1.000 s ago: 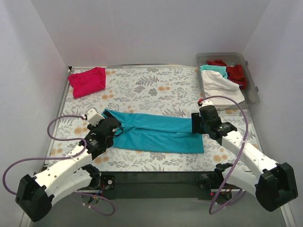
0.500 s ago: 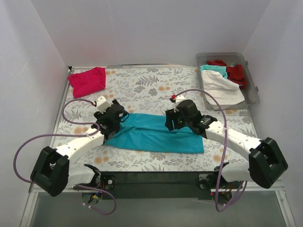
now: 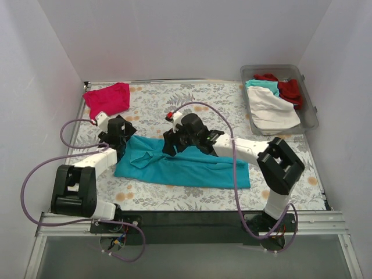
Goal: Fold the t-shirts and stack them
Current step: Fold the tshirt
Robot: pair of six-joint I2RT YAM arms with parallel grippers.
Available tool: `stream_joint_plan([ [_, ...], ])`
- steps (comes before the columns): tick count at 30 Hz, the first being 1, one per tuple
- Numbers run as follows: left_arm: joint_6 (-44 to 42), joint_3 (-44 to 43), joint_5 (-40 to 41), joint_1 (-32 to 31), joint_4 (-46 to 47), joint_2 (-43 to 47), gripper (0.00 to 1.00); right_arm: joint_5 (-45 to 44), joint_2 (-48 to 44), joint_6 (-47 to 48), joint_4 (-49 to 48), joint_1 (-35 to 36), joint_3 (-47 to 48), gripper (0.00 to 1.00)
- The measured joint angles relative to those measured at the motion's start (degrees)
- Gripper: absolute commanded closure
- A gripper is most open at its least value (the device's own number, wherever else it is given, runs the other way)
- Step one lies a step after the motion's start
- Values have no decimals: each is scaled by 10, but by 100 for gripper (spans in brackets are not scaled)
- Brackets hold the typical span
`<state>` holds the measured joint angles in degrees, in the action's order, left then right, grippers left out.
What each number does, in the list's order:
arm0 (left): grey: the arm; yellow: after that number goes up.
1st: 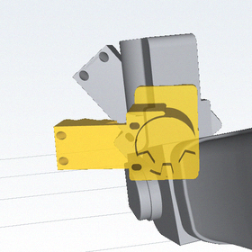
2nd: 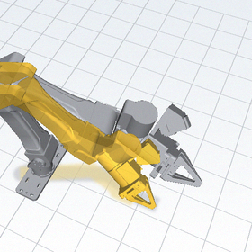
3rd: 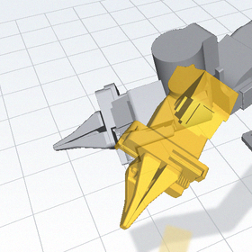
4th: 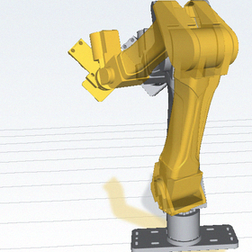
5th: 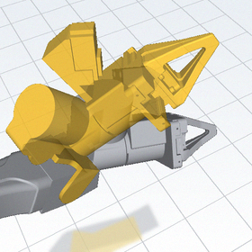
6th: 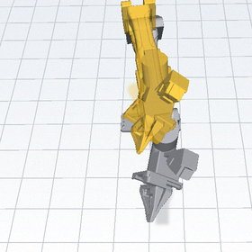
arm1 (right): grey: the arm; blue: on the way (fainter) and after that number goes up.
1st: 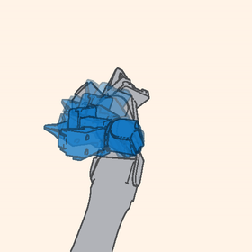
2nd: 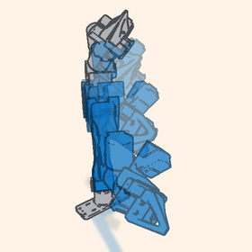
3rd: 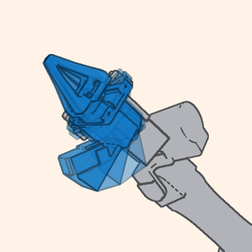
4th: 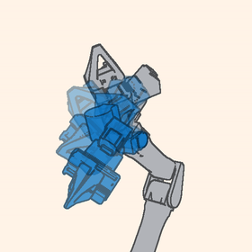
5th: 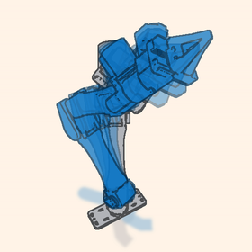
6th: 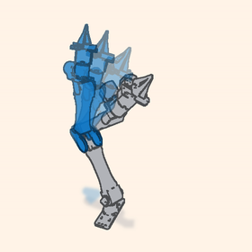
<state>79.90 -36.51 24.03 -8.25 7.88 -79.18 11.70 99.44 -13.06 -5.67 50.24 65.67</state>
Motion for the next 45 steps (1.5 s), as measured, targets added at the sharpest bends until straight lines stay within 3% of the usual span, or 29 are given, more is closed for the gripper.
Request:
stream_joint_plan([
  [8,0,-35,-104,40,49,-113,32,35,118,13,-14,32,106,46],
  [17,0,-37,-145,42,79,-125,37,50,161,12,-18,41,129,49],
  [19,0,-37,-149,42,80,-127,39,50,163,12,-18,42,130,53],
  [24,0,-45,-160,43,86,-141,47,50,181,14,-18,43,142,77],
  [26,0,-46,-163,43,87,-146,48,50,192,16,-18,43,150,81],
  [29,1,-48,-166,43,87,-152,60,47,204,16,-13,44,156,88],
  [31,0,-49,-168,43,87,-154,70,44,205,20,-8,45,156,99],
  [38,0,-58,-168,43,85,-167,95,8,190,30,-3,63,138,99],
  [45,5,-71,-146,43,53,-179,100,-47,138,32,-4,119,80,99],
])
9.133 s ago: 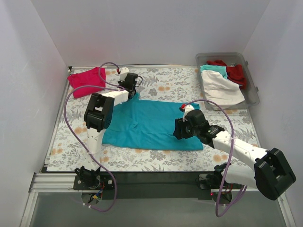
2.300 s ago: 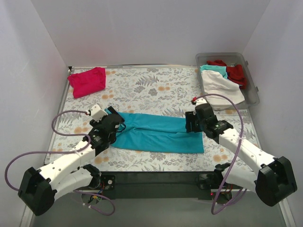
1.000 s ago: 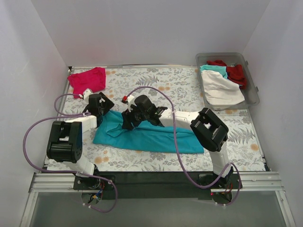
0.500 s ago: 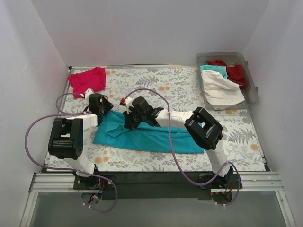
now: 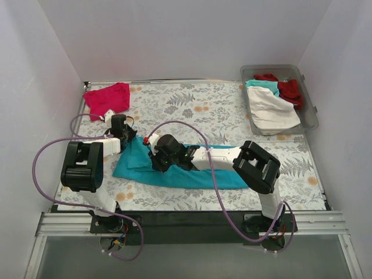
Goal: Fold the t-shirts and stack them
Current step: Fold the tshirt
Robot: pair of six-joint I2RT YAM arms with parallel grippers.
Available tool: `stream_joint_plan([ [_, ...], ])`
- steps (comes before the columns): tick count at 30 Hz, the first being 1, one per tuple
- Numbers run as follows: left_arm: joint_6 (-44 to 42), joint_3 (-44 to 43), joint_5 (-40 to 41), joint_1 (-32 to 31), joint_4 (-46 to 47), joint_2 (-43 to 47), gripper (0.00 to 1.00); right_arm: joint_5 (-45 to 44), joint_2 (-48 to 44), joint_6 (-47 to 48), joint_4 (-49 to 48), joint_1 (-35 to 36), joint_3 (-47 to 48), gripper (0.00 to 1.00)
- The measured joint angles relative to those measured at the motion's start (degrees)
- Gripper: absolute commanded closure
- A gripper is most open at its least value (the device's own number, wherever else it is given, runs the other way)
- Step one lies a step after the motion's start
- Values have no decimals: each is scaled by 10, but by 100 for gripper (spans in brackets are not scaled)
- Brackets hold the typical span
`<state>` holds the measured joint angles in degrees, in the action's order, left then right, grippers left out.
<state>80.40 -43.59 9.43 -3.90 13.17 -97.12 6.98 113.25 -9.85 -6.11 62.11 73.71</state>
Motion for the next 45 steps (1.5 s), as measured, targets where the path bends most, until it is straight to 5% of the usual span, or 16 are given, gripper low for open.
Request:
stream_joint_plan([
  [2,1,-1,6,0,-9,0,100,-15,-4,0,-1,14,-11,96],
  [3,2,-1,9,0,-14,0,100,-22,-4,-3,-1,21,-16,84],
  [6,4,-1,24,0,-29,0,100,-31,-5,-10,0,31,-38,66],
  [15,10,-3,82,0,-70,16,100,-80,-86,-9,20,28,-90,49],
  [22,17,-3,115,12,-100,28,95,-112,-154,8,12,10,-90,46],
  [31,11,-2,139,17,-118,90,51,-113,-115,16,15,-76,-90,48],
  [36,10,10,151,-3,-116,173,50,-113,-105,19,14,-112,-96,49],
  [45,41,90,115,-158,-112,247,50,-113,-115,12,7,-139,-170,49],
])
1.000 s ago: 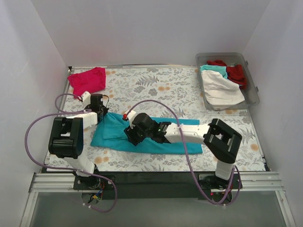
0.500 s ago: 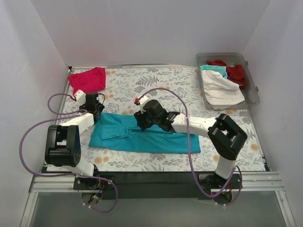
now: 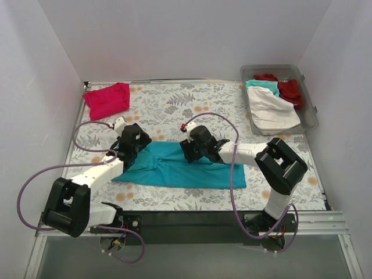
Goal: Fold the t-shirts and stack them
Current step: Fold the tshirt
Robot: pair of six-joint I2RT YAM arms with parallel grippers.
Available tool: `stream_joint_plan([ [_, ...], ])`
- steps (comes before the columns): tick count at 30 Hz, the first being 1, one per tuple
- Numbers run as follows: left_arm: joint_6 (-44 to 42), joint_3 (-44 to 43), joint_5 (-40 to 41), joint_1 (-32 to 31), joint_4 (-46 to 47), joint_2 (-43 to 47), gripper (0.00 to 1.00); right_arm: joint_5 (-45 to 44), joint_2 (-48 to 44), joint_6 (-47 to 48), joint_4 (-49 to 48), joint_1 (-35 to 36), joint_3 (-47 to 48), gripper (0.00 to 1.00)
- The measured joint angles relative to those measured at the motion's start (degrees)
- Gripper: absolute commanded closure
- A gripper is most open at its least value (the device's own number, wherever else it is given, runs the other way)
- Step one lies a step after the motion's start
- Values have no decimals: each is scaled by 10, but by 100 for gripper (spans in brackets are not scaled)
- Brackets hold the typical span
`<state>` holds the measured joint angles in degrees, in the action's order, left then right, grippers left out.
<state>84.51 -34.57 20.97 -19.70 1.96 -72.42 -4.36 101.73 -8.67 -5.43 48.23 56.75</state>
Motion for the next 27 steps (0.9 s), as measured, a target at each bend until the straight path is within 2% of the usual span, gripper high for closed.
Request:
stream_joint_plan([
  [8,24,39,-30,-18,-6,-8,50,-16,-48,-12,-2,-8,-76,49],
  [14,30,34,-54,-18,35,-99,50,-20,-58,-25,-26,-18,-99,49],
  [20,23,-21,-68,-18,96,-184,50,-28,-74,-41,-38,-20,-121,50],
  [27,-10,-147,-97,-24,141,-314,50,-17,-104,-65,-23,-16,-146,50],
])
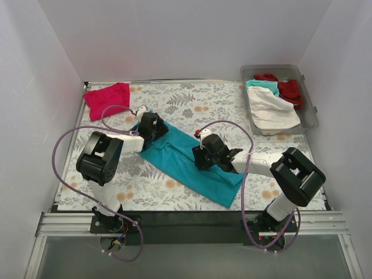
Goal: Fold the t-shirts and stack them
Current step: Fold the tshirt
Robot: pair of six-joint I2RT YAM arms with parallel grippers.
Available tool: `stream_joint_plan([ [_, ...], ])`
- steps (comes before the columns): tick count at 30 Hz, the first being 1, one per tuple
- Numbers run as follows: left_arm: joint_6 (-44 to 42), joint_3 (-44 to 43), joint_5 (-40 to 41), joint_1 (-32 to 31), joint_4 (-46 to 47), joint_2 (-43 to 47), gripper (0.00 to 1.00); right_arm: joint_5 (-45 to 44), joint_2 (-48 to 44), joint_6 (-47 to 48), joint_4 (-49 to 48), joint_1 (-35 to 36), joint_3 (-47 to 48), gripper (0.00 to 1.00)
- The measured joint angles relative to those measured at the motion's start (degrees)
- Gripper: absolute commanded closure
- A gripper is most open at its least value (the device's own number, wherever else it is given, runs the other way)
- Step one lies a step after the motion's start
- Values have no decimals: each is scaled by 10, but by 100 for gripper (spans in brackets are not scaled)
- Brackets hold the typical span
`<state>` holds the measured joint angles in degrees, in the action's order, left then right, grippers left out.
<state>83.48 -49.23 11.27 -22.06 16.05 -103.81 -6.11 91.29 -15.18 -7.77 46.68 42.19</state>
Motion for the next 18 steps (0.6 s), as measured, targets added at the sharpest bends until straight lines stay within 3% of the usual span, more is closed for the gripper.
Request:
stream_joint_plan([
  [11,-87,-216,-53,-49,9,-169,50,31,-14,-23,31,70,0,50],
  [18,-141,-278,-80,-98,6,-199,49,34,-27,-31,53,113,3,50],
])
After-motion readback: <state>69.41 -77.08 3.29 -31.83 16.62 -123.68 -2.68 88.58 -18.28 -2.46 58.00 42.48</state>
